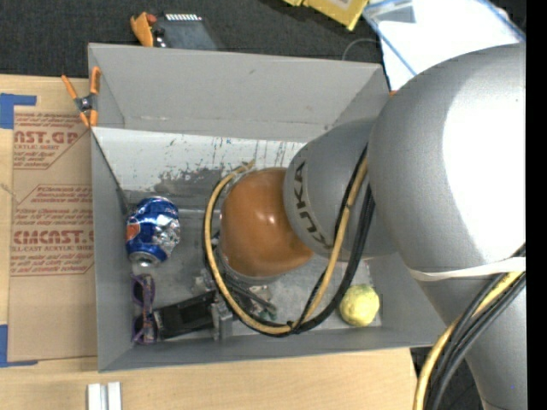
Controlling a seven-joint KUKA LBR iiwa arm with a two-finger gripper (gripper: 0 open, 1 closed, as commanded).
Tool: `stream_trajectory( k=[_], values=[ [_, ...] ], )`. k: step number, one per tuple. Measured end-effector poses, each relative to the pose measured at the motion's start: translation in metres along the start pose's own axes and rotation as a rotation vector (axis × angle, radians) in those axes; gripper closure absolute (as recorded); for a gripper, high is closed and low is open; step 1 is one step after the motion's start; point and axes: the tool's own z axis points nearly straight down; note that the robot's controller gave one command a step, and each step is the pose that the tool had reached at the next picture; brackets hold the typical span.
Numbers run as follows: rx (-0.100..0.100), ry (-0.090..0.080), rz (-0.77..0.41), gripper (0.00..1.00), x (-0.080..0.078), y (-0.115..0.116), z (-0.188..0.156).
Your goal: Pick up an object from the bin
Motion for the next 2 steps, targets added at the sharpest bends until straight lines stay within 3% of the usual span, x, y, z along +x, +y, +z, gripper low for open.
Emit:
stream_trajectory(
  k=[1, 2],
  values=[
    [0.000, 0.000, 0.001, 1.00, 0.000, 0.000, 0.000],
    [-0.001, 0.011, 0.001, 1.00, 0.004, 0.001, -0.035]
  ],
)
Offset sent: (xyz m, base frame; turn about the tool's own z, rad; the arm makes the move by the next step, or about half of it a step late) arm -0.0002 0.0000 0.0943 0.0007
